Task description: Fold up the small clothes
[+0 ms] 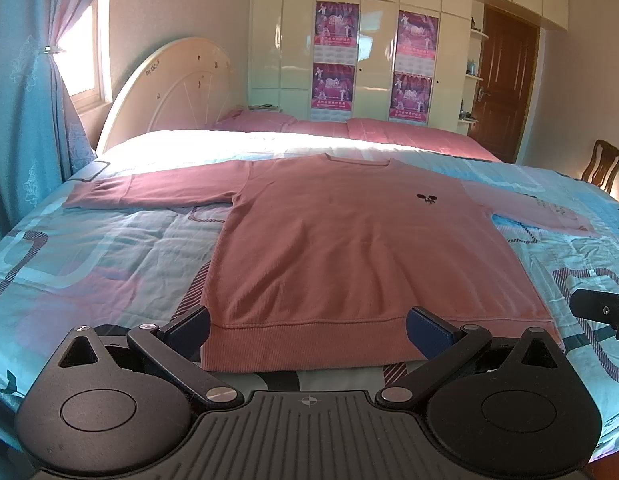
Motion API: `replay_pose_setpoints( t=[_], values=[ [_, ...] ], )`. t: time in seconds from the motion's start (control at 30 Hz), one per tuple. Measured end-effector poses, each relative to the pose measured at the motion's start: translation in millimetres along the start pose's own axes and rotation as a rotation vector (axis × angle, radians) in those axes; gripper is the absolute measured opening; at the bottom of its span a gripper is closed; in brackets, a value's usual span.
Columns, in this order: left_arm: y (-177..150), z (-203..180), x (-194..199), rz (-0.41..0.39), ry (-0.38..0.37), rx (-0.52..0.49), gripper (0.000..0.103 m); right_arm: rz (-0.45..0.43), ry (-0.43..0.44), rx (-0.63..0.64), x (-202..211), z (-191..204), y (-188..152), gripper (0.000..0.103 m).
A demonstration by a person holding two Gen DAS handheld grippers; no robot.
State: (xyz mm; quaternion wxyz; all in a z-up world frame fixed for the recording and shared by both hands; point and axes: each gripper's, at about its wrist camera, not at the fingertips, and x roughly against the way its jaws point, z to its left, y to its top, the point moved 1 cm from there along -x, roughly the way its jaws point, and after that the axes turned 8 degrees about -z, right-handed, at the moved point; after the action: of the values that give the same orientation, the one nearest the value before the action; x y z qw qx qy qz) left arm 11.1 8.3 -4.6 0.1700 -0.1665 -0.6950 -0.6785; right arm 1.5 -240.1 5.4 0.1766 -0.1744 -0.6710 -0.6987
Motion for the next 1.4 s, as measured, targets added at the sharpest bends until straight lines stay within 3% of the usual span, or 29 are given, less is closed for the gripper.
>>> replay_pose_setpoints(
  t=[1.4],
  values=[
    [-0.9,1.1,5.9,0.001,0.012,0.003,0.103,-0.024,-0.011,-0.011,5.2,-6.1,0.0,0.102]
  ],
)
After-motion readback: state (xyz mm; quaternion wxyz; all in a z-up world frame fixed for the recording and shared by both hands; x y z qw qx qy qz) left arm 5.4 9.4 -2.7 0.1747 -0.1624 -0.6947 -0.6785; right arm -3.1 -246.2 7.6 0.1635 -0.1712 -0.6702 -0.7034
